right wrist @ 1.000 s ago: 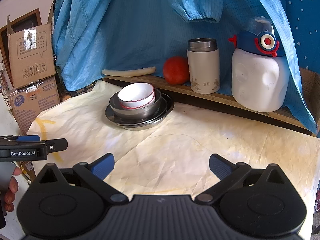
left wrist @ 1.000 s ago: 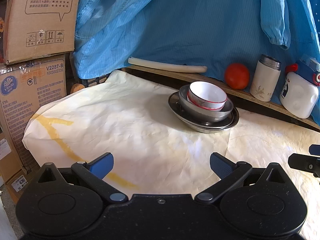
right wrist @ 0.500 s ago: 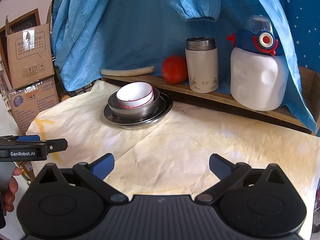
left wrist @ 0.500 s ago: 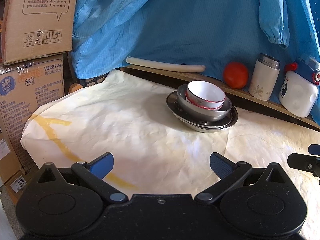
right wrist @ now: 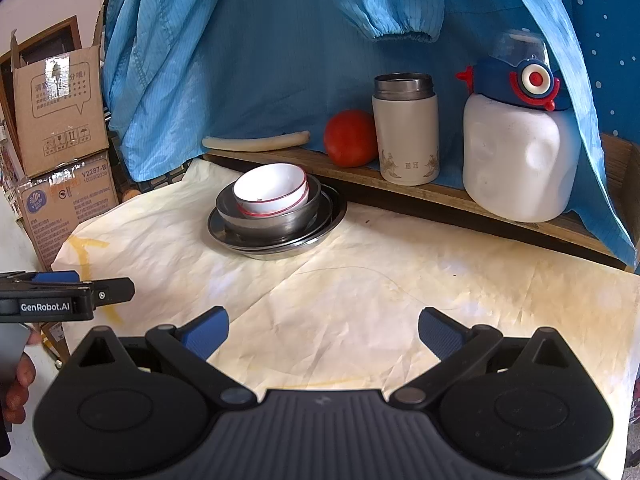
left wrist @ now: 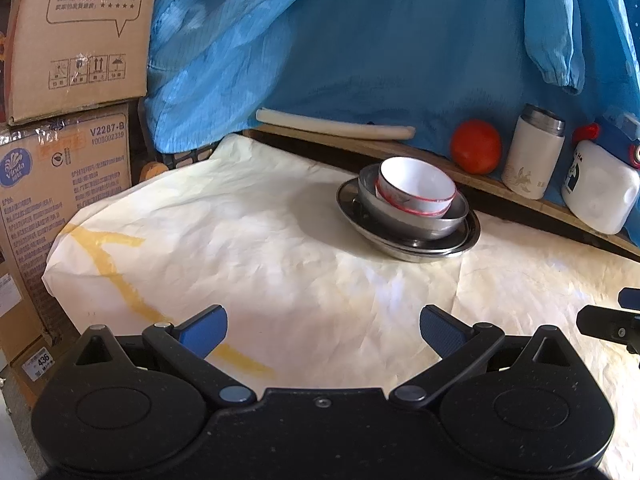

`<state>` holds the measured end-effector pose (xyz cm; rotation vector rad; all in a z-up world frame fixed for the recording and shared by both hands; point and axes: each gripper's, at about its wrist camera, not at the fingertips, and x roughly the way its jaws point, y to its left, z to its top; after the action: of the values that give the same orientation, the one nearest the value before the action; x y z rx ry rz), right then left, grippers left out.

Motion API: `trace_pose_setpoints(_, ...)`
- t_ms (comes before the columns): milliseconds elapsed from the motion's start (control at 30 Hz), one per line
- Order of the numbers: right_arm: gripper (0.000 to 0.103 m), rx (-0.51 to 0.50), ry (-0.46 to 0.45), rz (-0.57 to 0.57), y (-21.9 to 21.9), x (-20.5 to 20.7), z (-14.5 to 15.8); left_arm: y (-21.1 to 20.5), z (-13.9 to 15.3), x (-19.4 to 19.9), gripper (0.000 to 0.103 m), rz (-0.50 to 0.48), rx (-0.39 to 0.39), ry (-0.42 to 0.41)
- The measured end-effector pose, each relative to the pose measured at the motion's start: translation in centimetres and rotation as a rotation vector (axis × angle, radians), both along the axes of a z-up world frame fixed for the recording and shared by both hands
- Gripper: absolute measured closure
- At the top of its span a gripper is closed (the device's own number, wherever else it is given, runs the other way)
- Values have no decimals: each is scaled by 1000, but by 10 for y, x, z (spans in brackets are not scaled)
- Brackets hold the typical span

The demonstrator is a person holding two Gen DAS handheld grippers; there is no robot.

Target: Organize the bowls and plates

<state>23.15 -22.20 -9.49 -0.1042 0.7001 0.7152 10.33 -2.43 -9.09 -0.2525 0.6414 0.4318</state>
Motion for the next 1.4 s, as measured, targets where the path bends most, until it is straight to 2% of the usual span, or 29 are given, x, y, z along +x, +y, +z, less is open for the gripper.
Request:
trace_pose_setpoints(267, 0, -1, 1, 1, 0, 0, 0, 1, 1, -1, 1, -9, -45, 1)
trace_pose_setpoints(1400, 0, -5, 17, -4, -3, 6, -3, -3, 1, 10, 3, -33, -43, 22)
